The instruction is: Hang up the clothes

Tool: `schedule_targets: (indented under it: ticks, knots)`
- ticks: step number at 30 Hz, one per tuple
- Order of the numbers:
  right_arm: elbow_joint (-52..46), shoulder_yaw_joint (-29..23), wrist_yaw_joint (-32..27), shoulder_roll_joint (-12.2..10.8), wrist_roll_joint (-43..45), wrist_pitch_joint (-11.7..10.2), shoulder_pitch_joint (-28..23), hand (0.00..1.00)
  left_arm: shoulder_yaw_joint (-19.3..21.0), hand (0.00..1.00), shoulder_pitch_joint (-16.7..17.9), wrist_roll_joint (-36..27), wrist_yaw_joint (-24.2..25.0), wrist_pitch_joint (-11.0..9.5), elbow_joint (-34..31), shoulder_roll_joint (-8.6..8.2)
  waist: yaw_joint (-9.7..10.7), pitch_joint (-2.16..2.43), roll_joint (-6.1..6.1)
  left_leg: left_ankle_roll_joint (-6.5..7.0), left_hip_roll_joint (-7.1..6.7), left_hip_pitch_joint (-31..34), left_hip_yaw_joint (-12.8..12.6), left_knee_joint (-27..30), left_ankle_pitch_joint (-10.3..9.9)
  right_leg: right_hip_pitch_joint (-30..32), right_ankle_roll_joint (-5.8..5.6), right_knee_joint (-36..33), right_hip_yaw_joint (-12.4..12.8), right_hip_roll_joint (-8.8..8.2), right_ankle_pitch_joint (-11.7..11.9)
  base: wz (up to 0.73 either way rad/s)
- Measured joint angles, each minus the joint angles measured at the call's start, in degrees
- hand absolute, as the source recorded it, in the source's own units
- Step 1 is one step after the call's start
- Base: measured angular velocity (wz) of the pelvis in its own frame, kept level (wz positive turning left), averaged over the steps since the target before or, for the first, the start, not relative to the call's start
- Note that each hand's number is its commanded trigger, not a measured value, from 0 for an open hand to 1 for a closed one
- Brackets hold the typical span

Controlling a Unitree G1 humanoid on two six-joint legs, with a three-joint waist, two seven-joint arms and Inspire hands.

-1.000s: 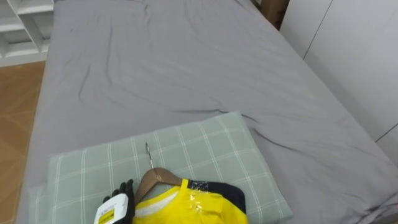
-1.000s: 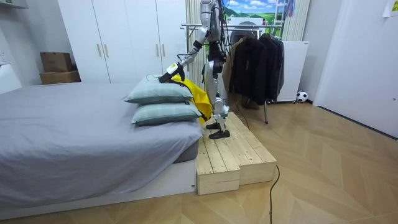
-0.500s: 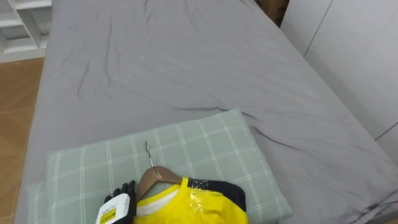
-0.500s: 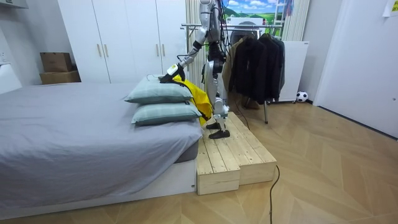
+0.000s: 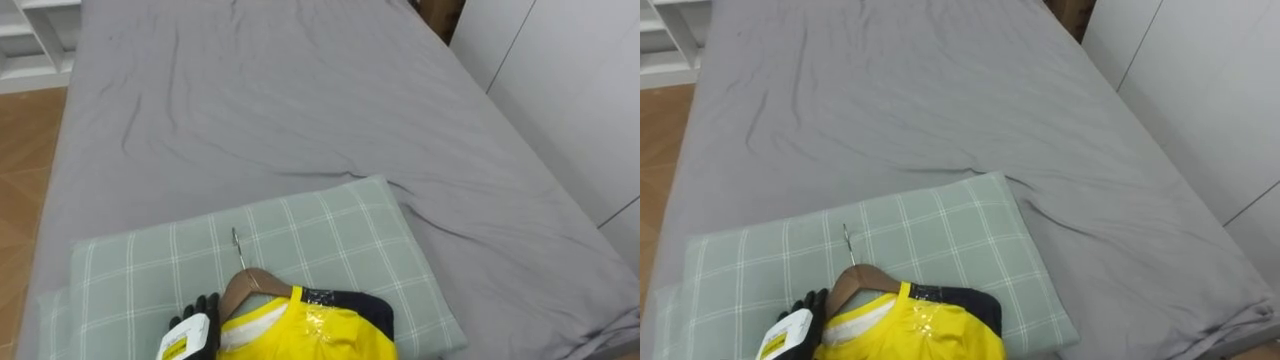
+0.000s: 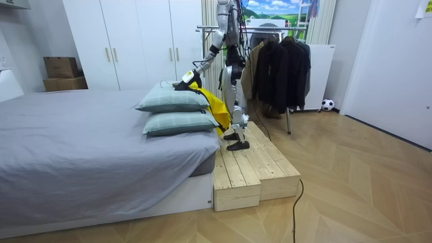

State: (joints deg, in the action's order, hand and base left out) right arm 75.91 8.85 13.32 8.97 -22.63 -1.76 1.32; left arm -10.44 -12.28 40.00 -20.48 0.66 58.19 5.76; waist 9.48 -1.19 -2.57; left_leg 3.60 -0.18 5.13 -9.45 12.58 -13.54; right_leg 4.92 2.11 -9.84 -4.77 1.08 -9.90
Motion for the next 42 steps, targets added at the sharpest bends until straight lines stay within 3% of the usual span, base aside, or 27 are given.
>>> schedule_targets:
  ticks: [3, 5, 8, 9, 12, 20, 27, 42]
  knots:
    - [-0.08, 0.01, -0.03, 0.0, 0.02, -0.01, -0.01, 0.0, -0.02, 0.33, 0.0, 0.0, -0.08, 0.0, 0.0, 0.0, 0.0, 0.02, 0.01, 0.0, 0.0, -0.06, -0.04, 0.0, 0.0, -0.03, 0.0, -0.02, 0.02, 0.0, 0.0, 0.0]
    - [-0.08, 0.01, -0.03, 0.0, 0.02, -0.02, -0.01, 0.0, -0.02, 0.53, -0.03, 0.0, -0.32, 0.0, 0.0, 0.02, 0.01, 0.05, 0.01, 0.0, 0.0, -0.13, -0.06, 0.0, 0.0, -0.1, 0.0, -0.03, 0.04, 0.0, 0.0, 0.0]
    - [-0.08, 0.01, -0.05, 0.0, 0.15, -0.02, -0.01, 0.0, 0.0, 0.72, -0.69, 0.0, -1.42, 0.0, 0.0, 0.42, 0.0, 0.09, 0.02, 0.0, 0.0, -0.37, -0.07, -0.01, 0.0, -0.35, 0.0, -0.04, 0.04, 0.0, 0.0, 0.0]
    - [-0.08, 0.01, -0.05, 0.0, 0.25, -0.02, -0.03, 0.0, 0.02, 1.0, -1.03, 0.0, -1.55, 0.0, 0.0, 0.68, 0.0, 0.09, 0.03, 0.0, 0.0, -0.64, -0.07, -0.02, 0.0, -0.63, 0.0, -0.03, 0.04, 0.0, 0.0, 0.0]
    - [-0.09, 0.02, -0.05, 0.0, 0.31, -0.02, -0.19, 0.0, 0.03, 1.0, -1.15, -0.06, -1.9, 0.01, 0.0, 0.88, -0.01, 0.51, 0.15, 0.0, 0.0, -1.08, -0.09, -0.03, 0.0, -1.04, 0.0, -0.03, 0.04, -0.02, 0.0, 0.0]
    - [-0.08, 0.22, -0.09, -0.07, 0.33, -0.01, -0.22, 0.0, -0.09, 1.0, -1.16, -1.75, -2.64, 0.02, 0.5, 0.67, 0.01, 0.55, 0.24, 0.01, 0.0, -1.95, -0.09, -0.36, 0.0, -1.87, 0.0, 0.06, 0.03, 0.0, 0.0, 0.0]
    - [-0.04, 1.13, -0.24, 0.05, 0.2, -0.04, -0.19, 0.0, -2.8, 1.0, -1.13, -2.29, -2.48, 0.04, 2.77, 0.91, -0.01, 0.45, 0.92, -0.02, -0.02, -2.45, -0.19, -0.98, 0.03, -2.0, 0.0, 0.09, 0.06, 0.05, 0.0, 0.0]
    - [-0.09, 1.2, -0.2, 0.06, 0.14, -0.17, -0.19, 0.0, -4.6, 1.0, -0.9, -2.21, 0.2, 0.34, 4.17, 1.23, -0.22, 0.43, 1.1, -0.03, 0.01, -2.74, -0.77, -0.98, 0.05, -2.06, 0.0, 0.12, 0.58, 0.05, 0.0, -0.01]
